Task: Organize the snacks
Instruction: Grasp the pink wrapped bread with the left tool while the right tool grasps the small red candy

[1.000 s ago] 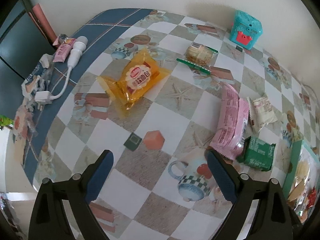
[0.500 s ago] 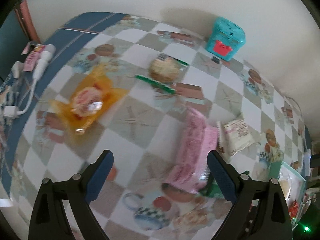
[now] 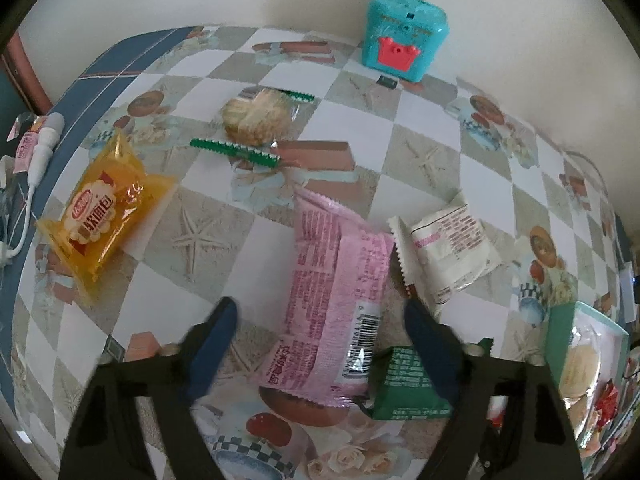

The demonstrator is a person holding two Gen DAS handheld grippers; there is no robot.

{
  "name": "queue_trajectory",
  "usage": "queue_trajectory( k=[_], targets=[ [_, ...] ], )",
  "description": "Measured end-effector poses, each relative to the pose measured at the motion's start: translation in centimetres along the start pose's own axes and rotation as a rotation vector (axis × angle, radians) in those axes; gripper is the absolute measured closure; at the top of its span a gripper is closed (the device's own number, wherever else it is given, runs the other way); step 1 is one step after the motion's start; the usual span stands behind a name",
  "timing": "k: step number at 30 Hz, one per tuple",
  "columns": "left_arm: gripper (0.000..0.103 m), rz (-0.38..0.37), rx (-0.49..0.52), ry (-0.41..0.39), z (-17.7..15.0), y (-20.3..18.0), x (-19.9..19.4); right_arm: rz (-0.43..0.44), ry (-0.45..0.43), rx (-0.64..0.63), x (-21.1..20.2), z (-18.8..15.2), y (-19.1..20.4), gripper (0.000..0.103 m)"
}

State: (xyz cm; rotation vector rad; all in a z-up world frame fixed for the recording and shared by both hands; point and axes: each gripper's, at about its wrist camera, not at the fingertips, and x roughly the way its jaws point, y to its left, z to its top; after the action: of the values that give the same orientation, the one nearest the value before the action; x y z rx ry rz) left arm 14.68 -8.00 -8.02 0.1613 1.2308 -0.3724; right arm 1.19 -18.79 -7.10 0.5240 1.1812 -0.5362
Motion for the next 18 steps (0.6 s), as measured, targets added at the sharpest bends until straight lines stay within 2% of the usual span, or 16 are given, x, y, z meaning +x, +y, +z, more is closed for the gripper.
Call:
queue_trajectory(
  k=[3, 5, 18],
  targets=[
    [0.038, 0.002, -0.011, 0.011, -0.1, 0.3, 0.3, -0.001, -0.001, -0.001, 0.0, 0.0, 0.0, 0.066],
    [0.057, -0.006, -0.026, 0.018, 0.0, 0.6, 0.2, -0.002, -0.002, -0.002, 0.0, -0.2, 0.1, 0.066],
    [0.061, 0.046, -0.054, 0.029, -0.5, 1.9, -1.9, 0.008, -0.012, -0.013, -1.0, -0.6, 0.2, 0.069]
  ],
)
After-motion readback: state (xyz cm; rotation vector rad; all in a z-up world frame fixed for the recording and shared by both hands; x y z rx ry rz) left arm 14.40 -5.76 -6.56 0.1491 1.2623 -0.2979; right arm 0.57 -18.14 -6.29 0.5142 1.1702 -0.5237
